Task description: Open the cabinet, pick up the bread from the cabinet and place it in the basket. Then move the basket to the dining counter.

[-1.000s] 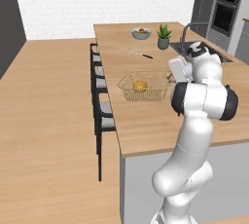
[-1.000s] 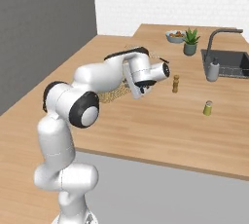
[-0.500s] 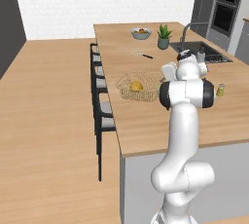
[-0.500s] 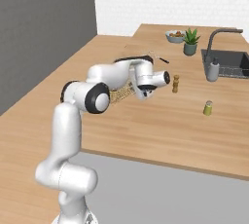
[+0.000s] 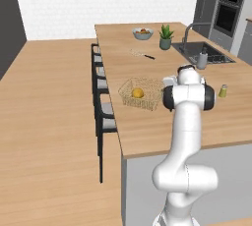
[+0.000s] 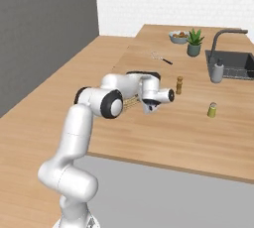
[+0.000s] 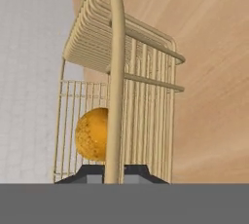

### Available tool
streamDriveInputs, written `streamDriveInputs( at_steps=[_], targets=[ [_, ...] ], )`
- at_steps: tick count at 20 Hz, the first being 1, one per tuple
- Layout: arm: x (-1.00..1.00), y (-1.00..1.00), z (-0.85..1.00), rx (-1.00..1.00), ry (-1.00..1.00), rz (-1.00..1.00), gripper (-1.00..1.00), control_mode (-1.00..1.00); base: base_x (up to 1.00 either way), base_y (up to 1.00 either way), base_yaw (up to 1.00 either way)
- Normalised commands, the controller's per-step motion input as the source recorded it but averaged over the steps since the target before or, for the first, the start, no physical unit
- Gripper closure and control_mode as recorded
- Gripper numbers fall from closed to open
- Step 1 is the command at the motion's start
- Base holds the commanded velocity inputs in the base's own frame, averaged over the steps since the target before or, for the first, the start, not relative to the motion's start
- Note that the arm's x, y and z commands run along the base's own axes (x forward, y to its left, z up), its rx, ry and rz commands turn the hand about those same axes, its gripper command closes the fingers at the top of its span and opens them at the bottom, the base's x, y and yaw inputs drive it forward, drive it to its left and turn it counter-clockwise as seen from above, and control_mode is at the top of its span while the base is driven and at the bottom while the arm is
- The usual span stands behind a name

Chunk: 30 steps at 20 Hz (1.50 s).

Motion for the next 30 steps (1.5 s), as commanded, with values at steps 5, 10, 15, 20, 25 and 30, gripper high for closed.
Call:
streamDriveInputs(
  at_steps=[5,10,15,20,25,30],
  targets=[
    [0.44,0.0,-0.5,-0.03,-0.1,-0.08,1.0,-1.0,0.0,0.0,0.0],
    [0.08,0.0,0.0,-0.01,0.0,-0.02,-1.0,-1.0,0.0,0.0,0.0],
    [0.0,0.0,0.14,0.0,-0.01,0.0,-1.0,-1.0,0.0,0.0,0.0],
    [-0.26,-0.02,0.53,-0.03,-0.05,0.0,-1.0,-1.0,0.0,0.0,0.0],
    [-0.86,-0.25,0.6,-0.03,0.0,-0.04,-1.0,-1.0,0.0,0.0,0.0],
    [-1.0,-0.34,0.63,0.0,0.01,-0.12,-1.0,-1.0,0.0,0.0,0.0]
  ],
)
